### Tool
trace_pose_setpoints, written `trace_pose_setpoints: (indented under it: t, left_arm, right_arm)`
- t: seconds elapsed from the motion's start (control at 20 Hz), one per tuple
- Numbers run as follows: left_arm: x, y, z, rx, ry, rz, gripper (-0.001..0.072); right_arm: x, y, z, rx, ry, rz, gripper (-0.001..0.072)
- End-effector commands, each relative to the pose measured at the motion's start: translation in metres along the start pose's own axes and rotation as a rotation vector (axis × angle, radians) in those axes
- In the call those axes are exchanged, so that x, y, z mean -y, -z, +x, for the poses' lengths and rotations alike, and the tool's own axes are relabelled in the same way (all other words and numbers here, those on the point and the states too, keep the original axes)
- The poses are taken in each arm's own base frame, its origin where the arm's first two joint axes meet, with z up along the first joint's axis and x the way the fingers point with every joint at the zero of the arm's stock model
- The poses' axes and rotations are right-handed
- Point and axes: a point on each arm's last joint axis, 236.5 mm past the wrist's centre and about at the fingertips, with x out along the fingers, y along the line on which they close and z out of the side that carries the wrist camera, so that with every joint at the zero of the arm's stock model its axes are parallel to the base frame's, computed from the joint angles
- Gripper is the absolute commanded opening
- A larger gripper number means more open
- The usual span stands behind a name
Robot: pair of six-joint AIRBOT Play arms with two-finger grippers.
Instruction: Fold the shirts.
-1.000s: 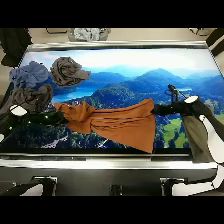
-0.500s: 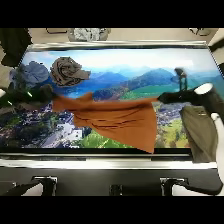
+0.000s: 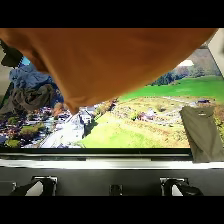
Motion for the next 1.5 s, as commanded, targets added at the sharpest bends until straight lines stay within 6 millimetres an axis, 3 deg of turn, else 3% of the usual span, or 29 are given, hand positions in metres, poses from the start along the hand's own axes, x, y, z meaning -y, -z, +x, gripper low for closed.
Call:
trace_pose_setpoints:
  t: [0.0,0.1,0.25,0.45,0.55,0.65,0.75,0.95,1.05,1.15,1.25,1.4,1.45]
  left_arm:
    - [0.049,-0.061,-0.074,0.236,-0.008,0.072,0.0024]
    - [0.059,-0.072,-0.092,0.304,-0.01,0.08,0.0025]
    - [0.059,-0.082,-0.097,0.348,-0.012,0.082,0.0025]
    - [0.037,-0.072,-0.071,0.303,-0.035,0.064,0.0024]
    - [0.013,-0.051,-0.042,0.217,-0.052,0.032,0.0025]
    - [-0.026,-0.001,0.0,0.044,-0.079,-0.032,0.0026]
    - [-0.067,0.08,0.044,-0.192,-0.094,-0.092,0.0026]
    - [-0.131,0.288,0.105,-0.658,-0.074,-0.217,0.0027]
    - [-0.157,0.38,0.121,-0.802,-0.094,-0.296,0.0027]
    - [-0.172,0.454,0.126,-0.936,-0.107,-0.374,0.0027]
    - [-0.174,0.509,0.12,-1.065,-0.091,-0.454,0.0028]
    - [-0.165,0.549,0.106,-1.19,-0.057,-0.51,0.0034]
    - [-0.161,0.553,0.103,-1.214,-0.047,-0.516,0.0119]
  right_arm:
    - [0.015,-0.084,-0.104,0.195,0.197,-0.059,0.0045]
    - [0.016,-0.083,-0.125,0.18,0.236,-0.042,0.0045]
    - [0.014,-0.075,-0.128,0.14,0.233,-0.046,0.0045]
    - [0.014,-0.053,-0.106,0.059,0.198,-0.031,0.0045]
    - [0.016,-0.02,-0.077,-0.055,0.158,-0.015,0.0045]
    - [0.011,0.033,-0.035,-0.229,0.071,0.012,0.0045]
    - [-0.003,0.115,0.013,-0.475,-0.067,0.054,0.0045]
    - [-0.046,0.29,0.098,-0.869,-0.329,0.215,0.0046]
    - [-0.07,0.358,0.139,-0.933,-0.396,0.332,0.0047]
    - [-0.096,0.404,0.168,-0.965,-0.421,0.515,0.0047]
    - [-0.118,0.429,0.182,-0.99,-0.446,0.66,0.0048]
    - [-0.134,0.444,0.189,-1.007,-0.466,0.696,0.0048]
    - [-0.137,0.443,0.19,-1.005,-0.469,0.694,0.0049]
